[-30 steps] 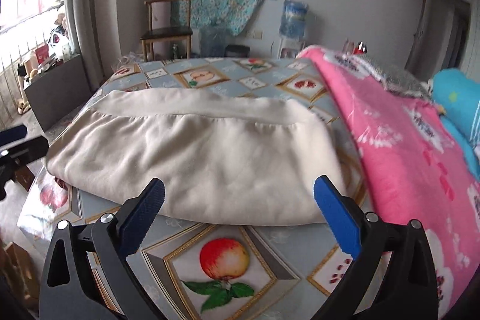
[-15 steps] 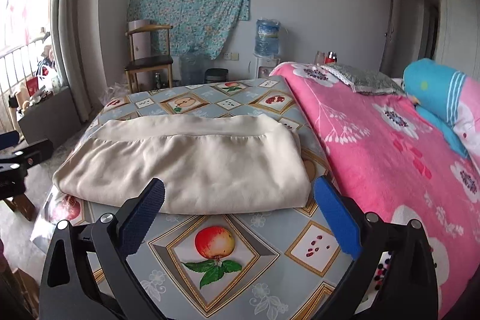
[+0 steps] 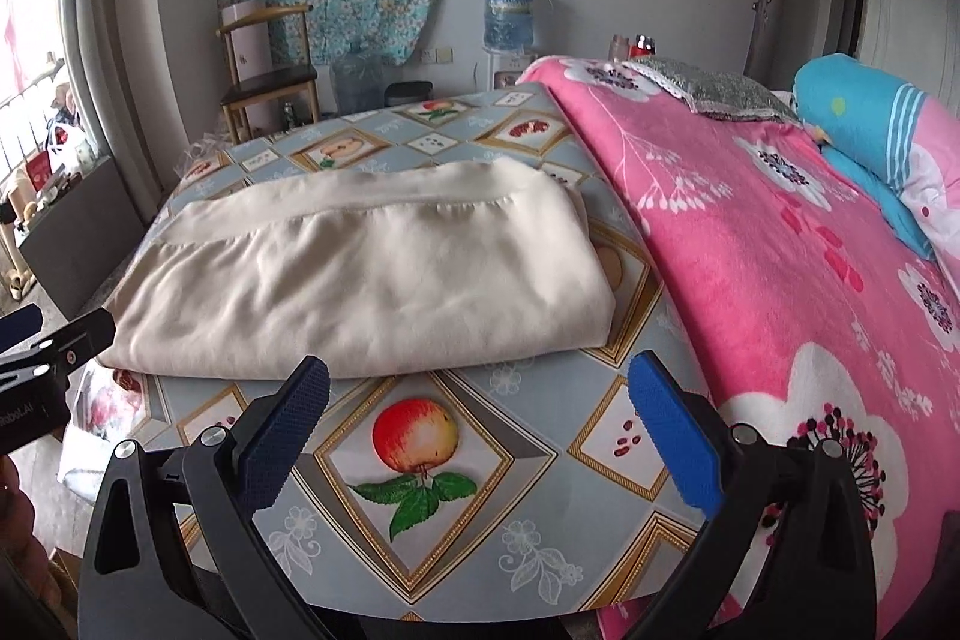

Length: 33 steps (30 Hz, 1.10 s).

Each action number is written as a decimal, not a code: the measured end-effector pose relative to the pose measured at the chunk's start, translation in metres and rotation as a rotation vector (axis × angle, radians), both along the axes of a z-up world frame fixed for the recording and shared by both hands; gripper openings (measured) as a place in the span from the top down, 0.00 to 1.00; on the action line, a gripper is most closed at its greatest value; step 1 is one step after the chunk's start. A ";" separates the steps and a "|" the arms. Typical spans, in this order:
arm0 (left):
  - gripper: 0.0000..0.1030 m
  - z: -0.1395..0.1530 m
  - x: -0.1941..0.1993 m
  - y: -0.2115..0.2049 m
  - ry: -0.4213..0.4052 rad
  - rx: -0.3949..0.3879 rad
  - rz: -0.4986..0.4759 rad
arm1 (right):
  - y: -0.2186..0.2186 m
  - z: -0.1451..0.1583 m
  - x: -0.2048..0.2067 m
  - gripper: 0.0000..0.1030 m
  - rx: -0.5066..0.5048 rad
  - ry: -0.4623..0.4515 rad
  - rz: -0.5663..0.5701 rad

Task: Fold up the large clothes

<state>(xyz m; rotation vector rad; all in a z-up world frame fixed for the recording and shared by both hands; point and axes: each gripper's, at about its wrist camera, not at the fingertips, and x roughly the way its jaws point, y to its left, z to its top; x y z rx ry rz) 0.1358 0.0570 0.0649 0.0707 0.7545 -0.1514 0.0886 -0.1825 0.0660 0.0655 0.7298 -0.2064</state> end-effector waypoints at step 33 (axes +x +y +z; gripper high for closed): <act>0.07 -0.066 0.051 0.019 0.320 0.070 0.117 | 0.015 -0.045 0.048 0.06 -0.004 0.246 0.031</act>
